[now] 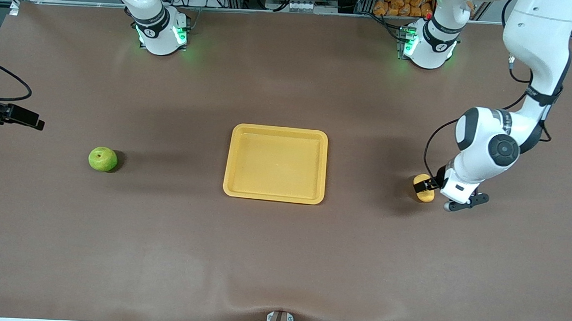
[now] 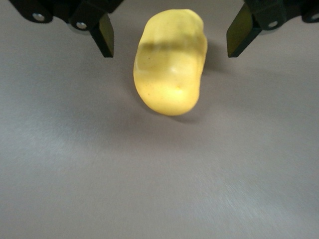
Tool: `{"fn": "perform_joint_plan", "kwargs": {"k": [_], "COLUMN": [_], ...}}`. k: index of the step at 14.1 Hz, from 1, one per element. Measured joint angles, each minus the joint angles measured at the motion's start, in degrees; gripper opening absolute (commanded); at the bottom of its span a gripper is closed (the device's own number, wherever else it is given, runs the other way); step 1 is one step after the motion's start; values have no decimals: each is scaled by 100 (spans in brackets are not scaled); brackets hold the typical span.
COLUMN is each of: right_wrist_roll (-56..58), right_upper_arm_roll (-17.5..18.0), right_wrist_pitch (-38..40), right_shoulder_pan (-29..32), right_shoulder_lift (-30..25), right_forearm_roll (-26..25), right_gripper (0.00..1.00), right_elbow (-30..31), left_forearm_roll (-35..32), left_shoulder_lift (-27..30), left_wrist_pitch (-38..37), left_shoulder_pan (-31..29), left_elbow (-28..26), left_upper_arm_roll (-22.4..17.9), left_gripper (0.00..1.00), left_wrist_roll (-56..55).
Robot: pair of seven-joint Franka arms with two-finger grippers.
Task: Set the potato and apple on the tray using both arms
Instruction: 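Lower and close the left gripper on the potato while the right gripper reaches the apple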
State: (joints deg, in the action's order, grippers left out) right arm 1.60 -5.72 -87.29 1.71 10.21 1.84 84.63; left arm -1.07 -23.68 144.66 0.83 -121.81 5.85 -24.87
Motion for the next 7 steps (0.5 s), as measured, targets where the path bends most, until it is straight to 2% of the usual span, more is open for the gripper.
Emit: {"fn": "perform_joint_plan", "kwargs": {"k": [7], "right_wrist_roll": [-2], "right_upper_arm_roll": [11], "right_wrist_pitch": [-196], "right_shoulder_pan": [0], "right_shoulder_lift": [493], "right_forearm_roll": [34], "right_gripper": [100], "right_elbow": [4], "left_forearm_roll": [-111], "left_shoulder_lift": [-436], "left_wrist_pitch": [23], "left_shoulder_pan": [110], "left_elbow": [245], "left_upper_arm_roll": [-1], "left_gripper": [100], "left_wrist_roll": [-3]}}
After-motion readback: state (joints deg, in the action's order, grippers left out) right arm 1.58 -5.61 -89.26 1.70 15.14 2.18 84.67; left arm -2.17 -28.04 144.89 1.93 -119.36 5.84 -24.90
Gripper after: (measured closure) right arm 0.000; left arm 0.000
